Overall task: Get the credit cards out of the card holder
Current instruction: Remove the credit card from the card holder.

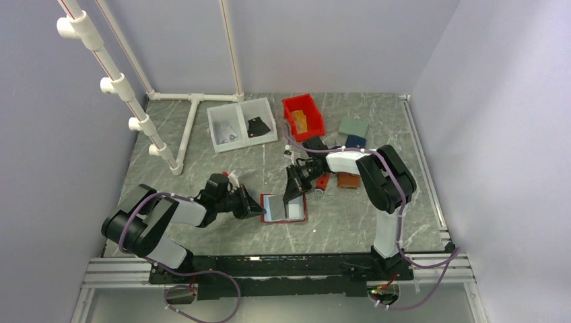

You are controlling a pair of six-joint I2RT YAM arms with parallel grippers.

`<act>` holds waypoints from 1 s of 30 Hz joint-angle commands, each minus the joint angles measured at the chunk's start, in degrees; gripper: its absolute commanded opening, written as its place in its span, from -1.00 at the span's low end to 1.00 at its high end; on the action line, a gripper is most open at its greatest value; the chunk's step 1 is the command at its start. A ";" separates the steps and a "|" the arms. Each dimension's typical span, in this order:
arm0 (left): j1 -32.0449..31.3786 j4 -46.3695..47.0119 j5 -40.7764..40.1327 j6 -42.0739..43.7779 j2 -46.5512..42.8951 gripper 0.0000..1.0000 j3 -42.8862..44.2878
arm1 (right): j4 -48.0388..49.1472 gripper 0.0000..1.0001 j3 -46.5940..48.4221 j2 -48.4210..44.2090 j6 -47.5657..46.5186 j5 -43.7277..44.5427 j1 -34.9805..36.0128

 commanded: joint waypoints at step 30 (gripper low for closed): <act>2.35 -14.64 -5.45 3.30 -16.14 -0.13 -0.36 | -2.79 -1.00 -2.64 -7.60 -6.71 -7.64 -8.64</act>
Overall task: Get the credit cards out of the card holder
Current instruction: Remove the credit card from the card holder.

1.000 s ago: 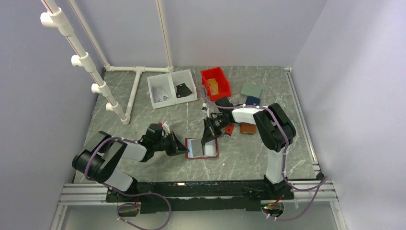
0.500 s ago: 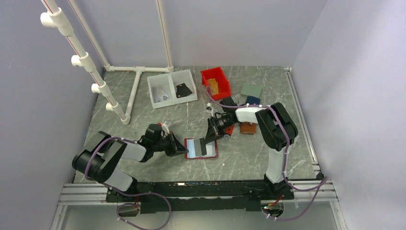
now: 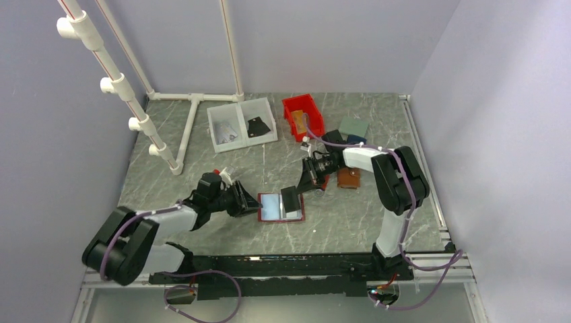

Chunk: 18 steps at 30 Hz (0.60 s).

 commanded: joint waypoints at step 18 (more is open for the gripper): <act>0.21 -10.88 -4.37 3.65 -27.51 0.74 1.70 | 4.90 -1.00 -1.51 -5.89 1.21 -11.79 -0.31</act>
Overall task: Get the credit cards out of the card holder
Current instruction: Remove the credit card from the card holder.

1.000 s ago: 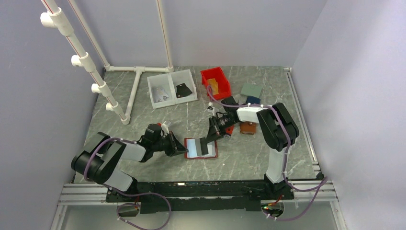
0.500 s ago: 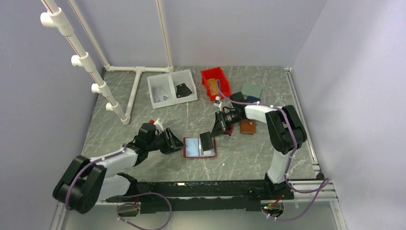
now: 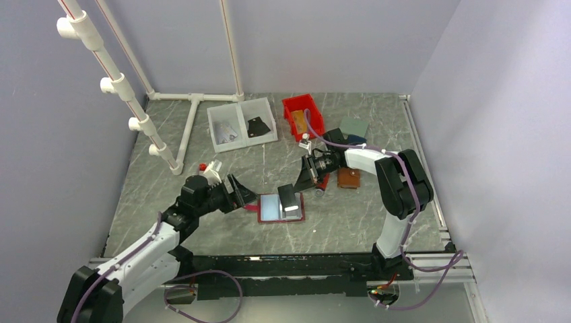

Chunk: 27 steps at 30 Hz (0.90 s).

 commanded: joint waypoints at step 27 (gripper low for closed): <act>-5.93 41.00 10.26 -8.85 35.87 0.37 9.57 | 10.70 -1.00 -2.26 -4.38 8.39 -10.38 0.45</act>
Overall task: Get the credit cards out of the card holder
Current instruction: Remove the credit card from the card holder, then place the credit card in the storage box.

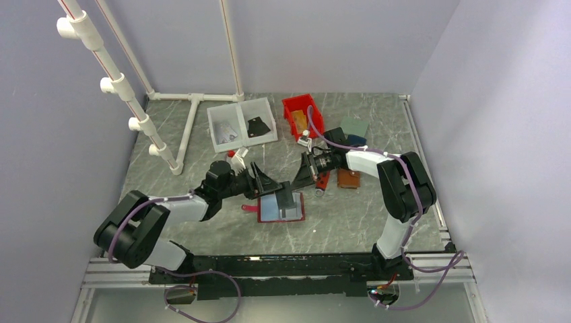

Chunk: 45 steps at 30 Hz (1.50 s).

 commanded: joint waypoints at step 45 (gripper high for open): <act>-16.89 -32.11 -1.04 49.97 -13.32 -1.00 16.45 | -51.35 0.46 7.47 -15.71 -89.75 -5.55 2.02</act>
